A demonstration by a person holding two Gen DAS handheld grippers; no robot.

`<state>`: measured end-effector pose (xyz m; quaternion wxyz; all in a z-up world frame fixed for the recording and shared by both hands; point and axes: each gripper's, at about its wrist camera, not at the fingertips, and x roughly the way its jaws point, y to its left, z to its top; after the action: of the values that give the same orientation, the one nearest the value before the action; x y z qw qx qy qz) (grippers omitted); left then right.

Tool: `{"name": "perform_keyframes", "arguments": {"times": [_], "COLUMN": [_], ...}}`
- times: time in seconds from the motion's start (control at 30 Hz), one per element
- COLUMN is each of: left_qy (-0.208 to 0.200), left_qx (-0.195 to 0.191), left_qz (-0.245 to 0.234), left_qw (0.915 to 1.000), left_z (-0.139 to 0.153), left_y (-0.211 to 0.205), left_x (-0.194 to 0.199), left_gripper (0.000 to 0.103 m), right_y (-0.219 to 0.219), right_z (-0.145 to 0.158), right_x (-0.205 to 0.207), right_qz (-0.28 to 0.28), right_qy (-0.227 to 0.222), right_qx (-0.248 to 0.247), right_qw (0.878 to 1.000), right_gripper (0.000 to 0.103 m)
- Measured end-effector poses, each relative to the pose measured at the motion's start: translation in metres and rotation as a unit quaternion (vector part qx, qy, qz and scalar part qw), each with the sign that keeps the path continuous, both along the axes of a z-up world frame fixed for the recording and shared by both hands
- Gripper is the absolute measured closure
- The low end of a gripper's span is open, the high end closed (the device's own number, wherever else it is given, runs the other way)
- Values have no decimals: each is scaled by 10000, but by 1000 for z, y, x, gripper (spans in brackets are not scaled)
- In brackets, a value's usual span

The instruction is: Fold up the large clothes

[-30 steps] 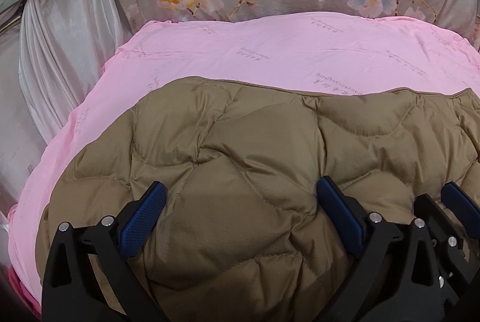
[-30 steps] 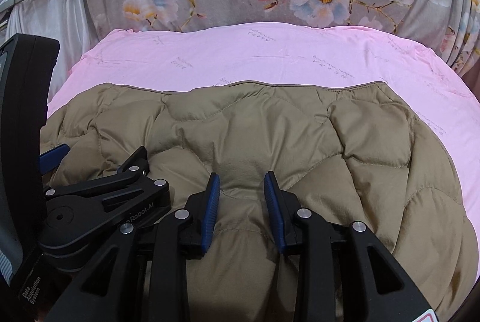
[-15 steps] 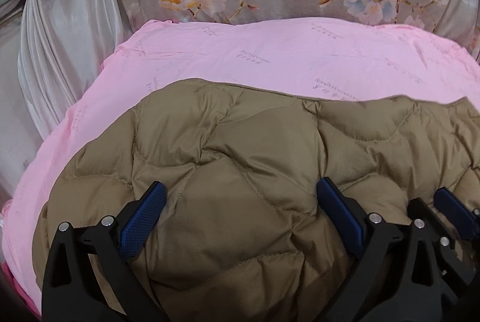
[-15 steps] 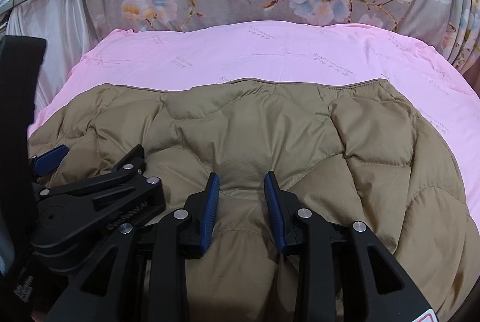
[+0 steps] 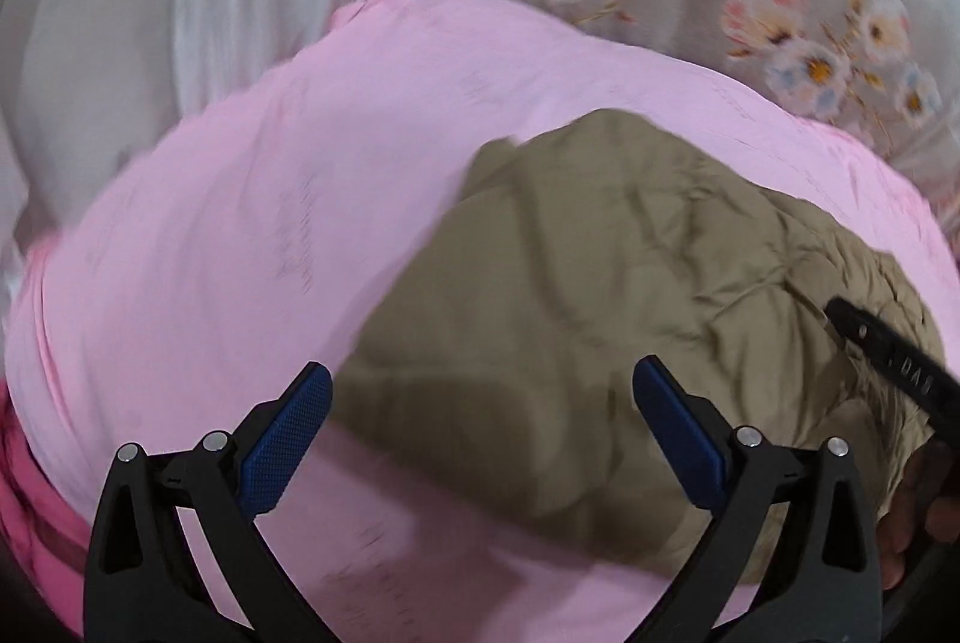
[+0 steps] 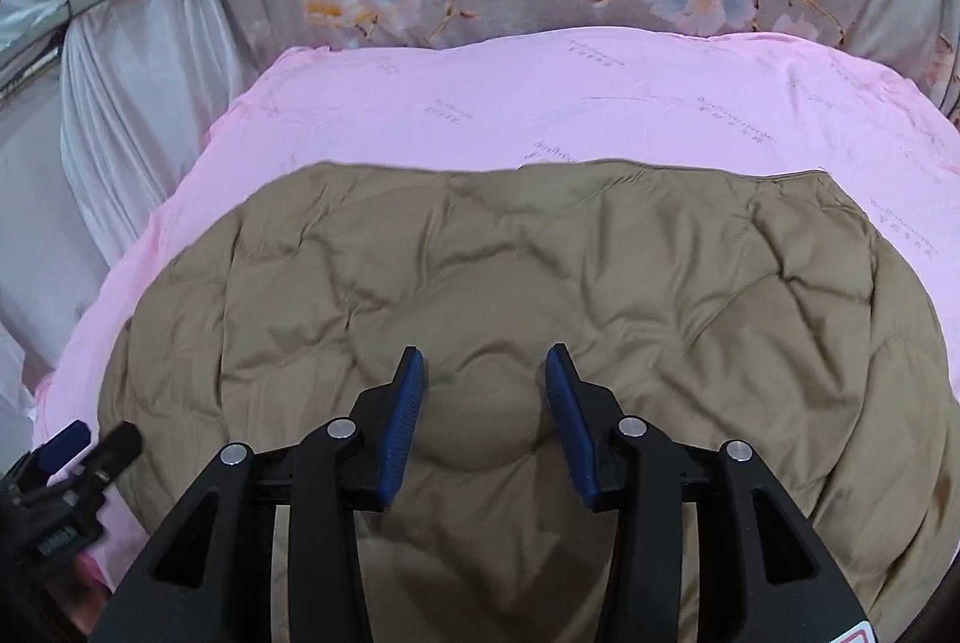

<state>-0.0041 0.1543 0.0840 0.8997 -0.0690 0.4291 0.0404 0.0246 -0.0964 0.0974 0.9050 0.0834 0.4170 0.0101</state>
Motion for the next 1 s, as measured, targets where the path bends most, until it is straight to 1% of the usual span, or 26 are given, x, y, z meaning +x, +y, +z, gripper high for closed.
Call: {"name": "perform_keyframes", "arguments": {"times": [0.03,0.1,0.17,0.23,0.27,0.3,0.43,0.47,0.5,0.53,0.6,0.67,0.7,0.73,0.77,0.83,0.9,0.93,0.97,1.0], "left_qy": [93,227,438,594,487,449,490,489,483,499,414,265,182,75,-26,-273,-484,-603,-708,-788], "left_qx": [-206,-440,-879,-1402,-1379,-1374,-1629,-1673,-1742,-1776,-1782,-1802,-1801,-1780,-1745,-1661,-1554,-1454,-1367,-1315], "left_qz": [87,218,194,180,238,192,108,90,35,-3,-60,-244,-340,-481,-589,-853,-1108,-1261,-1392,-1492], "left_qw": [9997,9985,9950,9882,9890,9893,9854,9847,9835,9828,9831,9830,9829,9828,9829,9820,9804,9795,9782,9769], "left_z": [-4,-12,-26,-37,-36,-35,-33,-30,-27,-21,-8,12,22,36,47,73,94,107,118,126], "left_y": [13,26,32,36,34,31,19,17,14,12,9,4,1,-3,-5,-12,-21,-29,-37,-44], "left_x": [-1,-1,6,14,15,17,35,37,41,43,46,45,45,43,40,34,28,23,20,17], "left_gripper": [5,5,5,5,5,5,6,17,33,38,67,79,84,85,88,89,90,91,91,91], "right_y": [7,14,17,16,14,12,11,11,11,11,10,10,8,5,-1,-9,-21,-24,-26,-26], "right_z": [-4,-9,-11,-13,-14,-14,-15,-15,-15,-16,-15,-11,-7,-1,8,20,29,29,26,21], "right_x": [-2,-4,-4,-5,-5,-5,-5,-5,-5,-4,-2,-2,-2,-5,-13,-29,-50,-56,-61,-63], "right_qz": [26,41,45,49,46,49,51,48,45,42,38,68,73,78,105,238,306,323,394,481], "right_qy": [-23,-63,-76,-86,-88,-75,-74,-74,-72,-68,-48,59,142,242,338,407,570,649,791,886], "right_qx": [-227,-503,-617,-587,-566,-563,-551,-542,-534,-529,-534,-535,-515,-445,-294,-72,135,236,355,467], "right_qw": [9997,9987,9981,9982,9983,9984,9984,9985,9985,9986,9986,9985,9985,9987,9989,9989,9978,9971,9955,9938], "right_gripper": [59,59,58,57,57,56,56,56,56,56,55,55,56,56,59,67,87,91,98,100]}}
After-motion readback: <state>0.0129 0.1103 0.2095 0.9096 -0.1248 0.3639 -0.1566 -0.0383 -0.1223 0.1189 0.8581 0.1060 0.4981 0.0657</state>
